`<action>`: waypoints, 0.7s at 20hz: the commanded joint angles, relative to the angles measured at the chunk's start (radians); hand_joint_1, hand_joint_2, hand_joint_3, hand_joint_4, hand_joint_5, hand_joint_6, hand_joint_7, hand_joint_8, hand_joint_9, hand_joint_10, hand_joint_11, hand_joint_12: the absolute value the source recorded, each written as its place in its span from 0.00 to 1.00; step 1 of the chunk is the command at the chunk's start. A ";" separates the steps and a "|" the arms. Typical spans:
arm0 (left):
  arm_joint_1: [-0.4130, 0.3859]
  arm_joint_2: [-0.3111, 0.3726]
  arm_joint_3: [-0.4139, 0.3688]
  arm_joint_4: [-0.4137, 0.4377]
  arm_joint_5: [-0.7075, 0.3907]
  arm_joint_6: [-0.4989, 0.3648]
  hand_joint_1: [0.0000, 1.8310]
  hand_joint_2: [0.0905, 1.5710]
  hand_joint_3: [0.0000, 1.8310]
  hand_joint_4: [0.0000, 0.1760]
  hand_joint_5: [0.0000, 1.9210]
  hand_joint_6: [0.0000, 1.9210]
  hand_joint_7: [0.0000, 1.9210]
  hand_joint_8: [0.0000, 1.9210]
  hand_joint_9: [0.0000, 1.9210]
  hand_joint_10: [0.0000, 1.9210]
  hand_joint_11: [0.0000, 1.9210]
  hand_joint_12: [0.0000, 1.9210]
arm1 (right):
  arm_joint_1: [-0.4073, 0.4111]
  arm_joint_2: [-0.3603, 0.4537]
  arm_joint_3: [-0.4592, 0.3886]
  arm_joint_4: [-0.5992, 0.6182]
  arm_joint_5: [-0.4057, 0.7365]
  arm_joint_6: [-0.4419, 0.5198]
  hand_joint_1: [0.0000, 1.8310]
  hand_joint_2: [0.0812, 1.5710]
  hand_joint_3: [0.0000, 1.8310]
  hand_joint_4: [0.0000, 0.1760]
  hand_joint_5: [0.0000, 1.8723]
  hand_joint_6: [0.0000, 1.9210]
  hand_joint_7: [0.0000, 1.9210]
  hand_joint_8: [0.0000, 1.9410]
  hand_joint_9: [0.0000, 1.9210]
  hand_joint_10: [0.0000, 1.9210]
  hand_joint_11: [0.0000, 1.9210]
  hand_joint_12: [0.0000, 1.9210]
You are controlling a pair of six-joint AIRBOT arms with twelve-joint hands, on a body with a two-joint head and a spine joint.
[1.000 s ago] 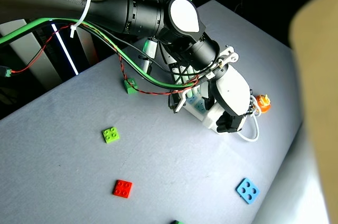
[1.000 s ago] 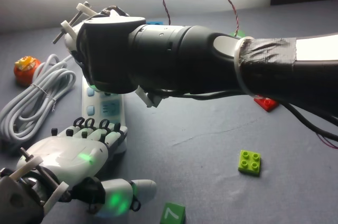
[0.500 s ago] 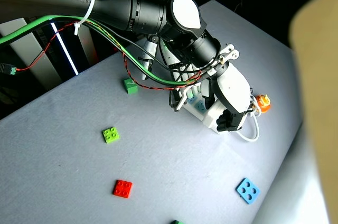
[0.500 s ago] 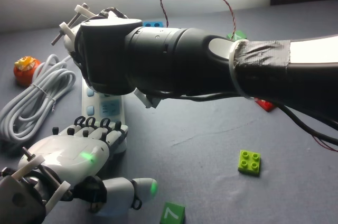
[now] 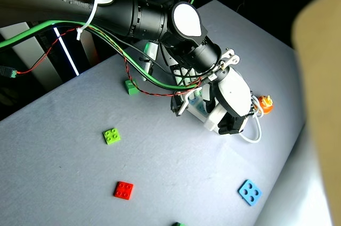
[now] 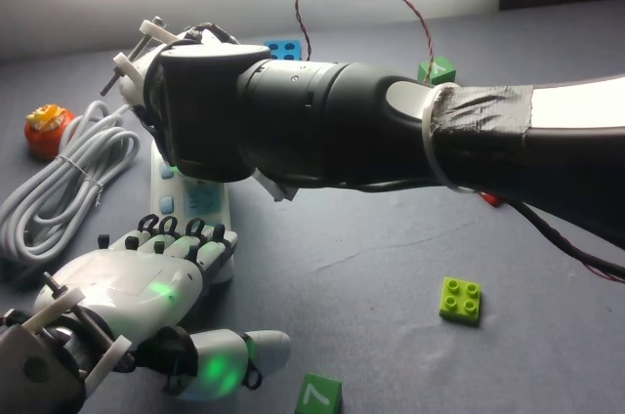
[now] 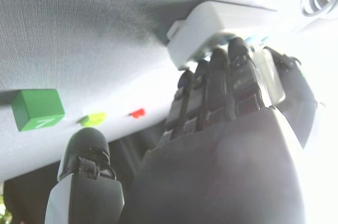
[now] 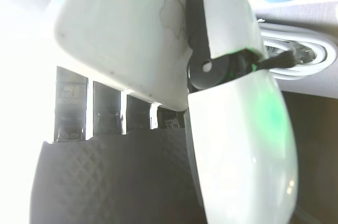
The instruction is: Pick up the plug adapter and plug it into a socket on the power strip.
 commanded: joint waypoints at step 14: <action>-0.005 -0.017 -0.004 0.031 0.023 -0.005 0.00 0.71 0.00 0.00 0.02 0.00 0.04 0.00 0.03 0.00 0.00 0.07 | -0.006 0.023 -0.025 -0.005 0.045 0.004 0.75 0.68 0.00 0.00 0.48 0.52 0.57 0.41 0.49 0.59 0.41 0.48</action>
